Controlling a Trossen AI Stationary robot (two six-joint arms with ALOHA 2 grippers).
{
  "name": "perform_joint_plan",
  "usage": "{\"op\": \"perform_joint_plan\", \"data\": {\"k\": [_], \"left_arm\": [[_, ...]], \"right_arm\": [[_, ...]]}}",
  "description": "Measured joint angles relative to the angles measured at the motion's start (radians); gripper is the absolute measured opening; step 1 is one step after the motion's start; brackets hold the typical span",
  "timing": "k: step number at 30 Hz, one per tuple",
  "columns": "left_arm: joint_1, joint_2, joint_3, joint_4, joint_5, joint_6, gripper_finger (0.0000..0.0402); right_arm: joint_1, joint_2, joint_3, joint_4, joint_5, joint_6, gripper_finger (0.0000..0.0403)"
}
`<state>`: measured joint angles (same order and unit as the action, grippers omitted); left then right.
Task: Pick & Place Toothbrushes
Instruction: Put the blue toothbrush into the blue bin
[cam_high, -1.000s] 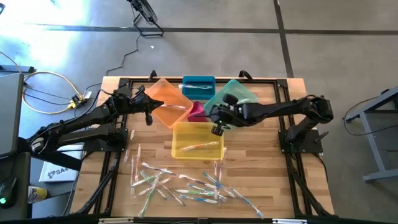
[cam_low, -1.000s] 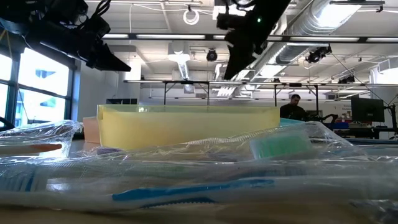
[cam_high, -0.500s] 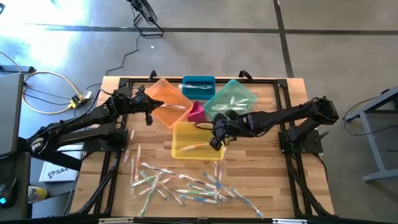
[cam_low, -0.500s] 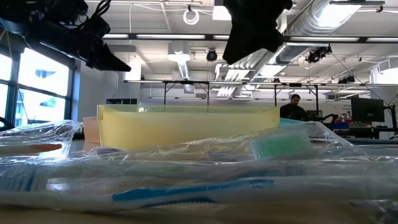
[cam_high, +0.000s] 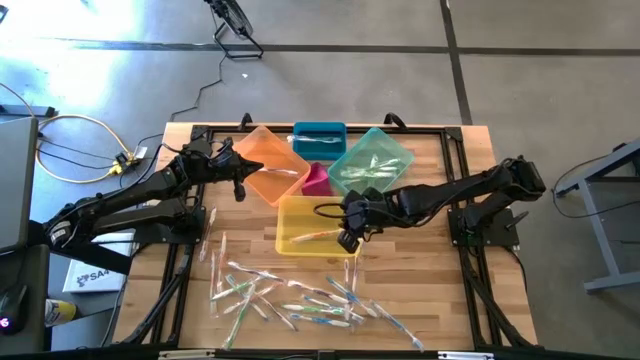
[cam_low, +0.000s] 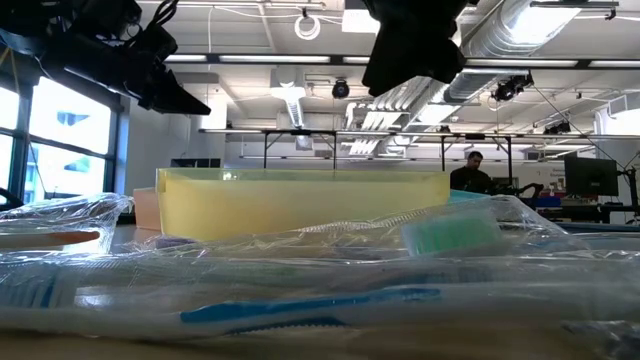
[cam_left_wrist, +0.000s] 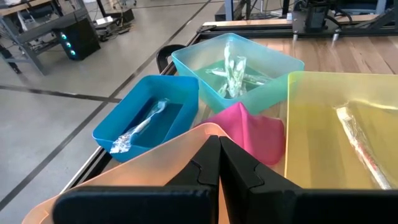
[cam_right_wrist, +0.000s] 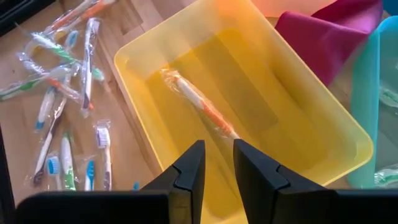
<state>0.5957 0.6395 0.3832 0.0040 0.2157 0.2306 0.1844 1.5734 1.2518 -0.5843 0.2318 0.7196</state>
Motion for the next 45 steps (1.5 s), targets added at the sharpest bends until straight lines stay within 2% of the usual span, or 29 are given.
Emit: {"op": "perform_joint_plan", "data": {"k": [5,13,24,38,41,45], "left_arm": [[0.0,0.0,0.0,0.0,0.0,-0.004,0.0],[0.0,0.0,0.0,0.003,0.0,-0.004,0.0],[0.0,0.0,0.0,0.003,0.0,-0.009,0.0],[0.0,0.0,0.0,0.039,0.002,-0.133,0.0],[0.0,0.0,0.0,0.039,0.002,-0.151,0.0],[0.0,0.0,0.0,0.039,0.002,-0.157,0.0]], "right_arm": [[0.0,0.0,0.0,0.06,-0.006,0.048,0.0075],[0.024,0.0,0.0,0.114,-0.101,0.071,0.0075],[0.136,0.0,0.0,0.134,-0.099,0.126,0.0075],[0.316,0.0,0.0,0.143,-0.074,0.18,0.0075],[0.36,0.0,0.0,0.106,-0.078,0.263,0.0075],[0.418,0.0,0.0,-0.001,-0.078,0.486,0.0075]]}}
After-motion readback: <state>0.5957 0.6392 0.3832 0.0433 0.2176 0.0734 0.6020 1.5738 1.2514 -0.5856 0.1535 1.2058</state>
